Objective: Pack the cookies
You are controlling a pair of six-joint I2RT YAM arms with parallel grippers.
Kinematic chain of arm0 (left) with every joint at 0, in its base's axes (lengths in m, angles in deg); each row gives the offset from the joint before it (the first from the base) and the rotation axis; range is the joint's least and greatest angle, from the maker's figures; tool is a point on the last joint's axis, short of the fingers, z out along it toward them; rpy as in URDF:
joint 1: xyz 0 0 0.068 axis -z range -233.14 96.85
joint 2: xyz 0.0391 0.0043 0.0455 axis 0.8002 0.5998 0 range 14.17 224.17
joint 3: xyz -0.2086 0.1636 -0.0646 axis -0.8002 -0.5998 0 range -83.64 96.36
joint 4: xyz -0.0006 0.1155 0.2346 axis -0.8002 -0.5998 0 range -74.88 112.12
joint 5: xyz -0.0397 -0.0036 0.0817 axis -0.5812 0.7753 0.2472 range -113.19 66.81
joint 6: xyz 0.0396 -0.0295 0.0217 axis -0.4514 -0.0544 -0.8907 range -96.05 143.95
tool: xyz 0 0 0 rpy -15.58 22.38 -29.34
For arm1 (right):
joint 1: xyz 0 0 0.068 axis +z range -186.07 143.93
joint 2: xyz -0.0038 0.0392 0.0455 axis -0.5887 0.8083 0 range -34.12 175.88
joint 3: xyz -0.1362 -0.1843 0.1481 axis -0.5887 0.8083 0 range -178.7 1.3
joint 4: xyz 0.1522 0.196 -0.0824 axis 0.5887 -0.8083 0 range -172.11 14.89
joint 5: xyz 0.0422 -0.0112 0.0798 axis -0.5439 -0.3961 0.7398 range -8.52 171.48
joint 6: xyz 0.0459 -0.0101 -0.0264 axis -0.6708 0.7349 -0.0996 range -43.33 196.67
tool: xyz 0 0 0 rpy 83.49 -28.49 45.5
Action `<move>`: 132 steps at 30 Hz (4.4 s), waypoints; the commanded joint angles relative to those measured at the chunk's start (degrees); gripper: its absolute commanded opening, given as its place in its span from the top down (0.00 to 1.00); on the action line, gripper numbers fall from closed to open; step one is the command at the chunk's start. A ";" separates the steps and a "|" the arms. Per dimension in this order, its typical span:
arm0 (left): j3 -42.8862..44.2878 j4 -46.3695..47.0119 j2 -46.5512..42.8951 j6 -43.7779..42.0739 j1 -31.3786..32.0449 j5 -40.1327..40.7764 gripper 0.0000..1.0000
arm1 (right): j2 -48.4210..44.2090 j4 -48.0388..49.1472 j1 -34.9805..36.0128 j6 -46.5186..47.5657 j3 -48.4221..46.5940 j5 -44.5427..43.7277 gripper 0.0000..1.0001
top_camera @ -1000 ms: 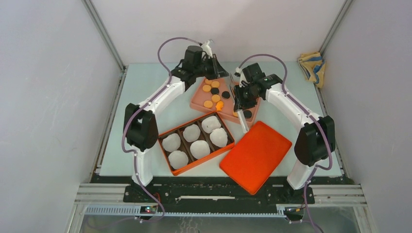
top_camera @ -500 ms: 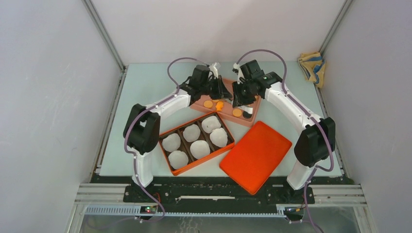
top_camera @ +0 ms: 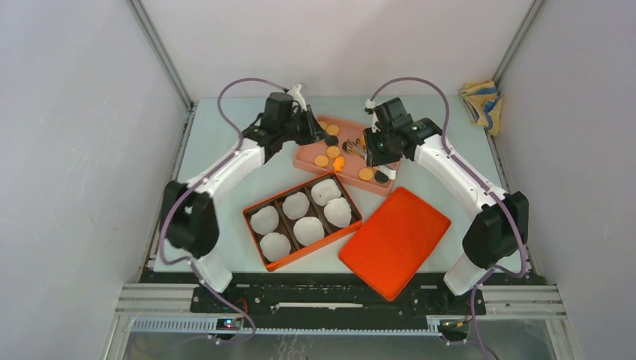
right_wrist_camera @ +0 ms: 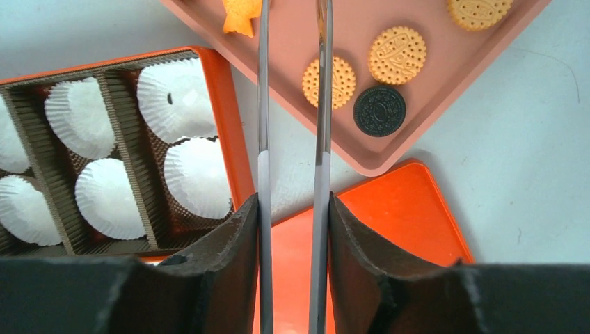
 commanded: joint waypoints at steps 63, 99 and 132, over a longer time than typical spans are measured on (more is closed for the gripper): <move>-31.74 -4.49 -46.16 0.65 -9.74 26.68 0.00 | 4.06 5.64 35.51 -3.29 -3.76 5.41 0.77; -30.72 -2.03 -46.37 0.71 -10.21 20.13 0.00 | -3.33 6.34 26.64 -2.97 -3.30 -4.63 0.46; -31.59 0.37 -43.45 0.81 -10.29 19.69 0.00 | 11.65 11.02 7.21 -2.52 -2.16 -14.65 0.46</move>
